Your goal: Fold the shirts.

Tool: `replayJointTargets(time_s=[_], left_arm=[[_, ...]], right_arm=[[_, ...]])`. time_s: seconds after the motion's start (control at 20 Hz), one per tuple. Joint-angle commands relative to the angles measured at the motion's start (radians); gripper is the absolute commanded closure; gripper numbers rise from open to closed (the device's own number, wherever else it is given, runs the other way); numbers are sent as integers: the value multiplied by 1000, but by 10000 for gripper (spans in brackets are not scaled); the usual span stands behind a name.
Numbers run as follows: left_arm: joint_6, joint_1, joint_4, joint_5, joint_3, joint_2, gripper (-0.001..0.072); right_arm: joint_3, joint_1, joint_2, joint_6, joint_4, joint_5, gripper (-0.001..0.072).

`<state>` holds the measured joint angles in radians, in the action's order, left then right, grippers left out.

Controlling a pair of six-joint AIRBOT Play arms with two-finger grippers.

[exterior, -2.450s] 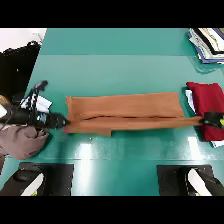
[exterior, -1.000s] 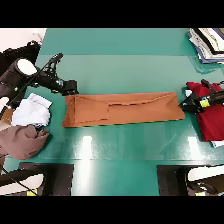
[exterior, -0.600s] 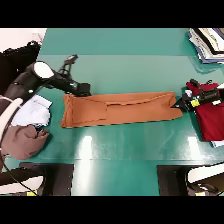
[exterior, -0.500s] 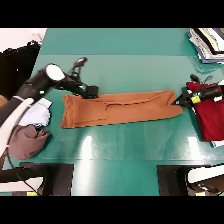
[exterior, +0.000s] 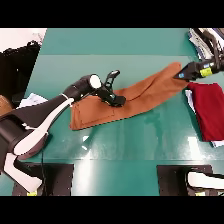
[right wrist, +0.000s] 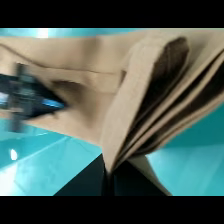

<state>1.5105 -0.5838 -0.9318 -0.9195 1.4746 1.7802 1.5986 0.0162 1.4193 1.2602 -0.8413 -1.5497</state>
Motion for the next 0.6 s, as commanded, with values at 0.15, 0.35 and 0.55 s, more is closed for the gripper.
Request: replayJointTargets(time_s=[0.15, 0.35, 0.55], left_arm=[[8, -20, 64, 63, 23, 48, 681], [8, -20, 40, 79, 22, 48, 682], [9, 24, 26, 1, 51, 41, 682]], right_arm=[[93, 170, -29, 49, 195, 31, 701], [93, 253, -29, 48, 195, 60, 701], [93, 321, -29, 37, 195, 116, 701]])
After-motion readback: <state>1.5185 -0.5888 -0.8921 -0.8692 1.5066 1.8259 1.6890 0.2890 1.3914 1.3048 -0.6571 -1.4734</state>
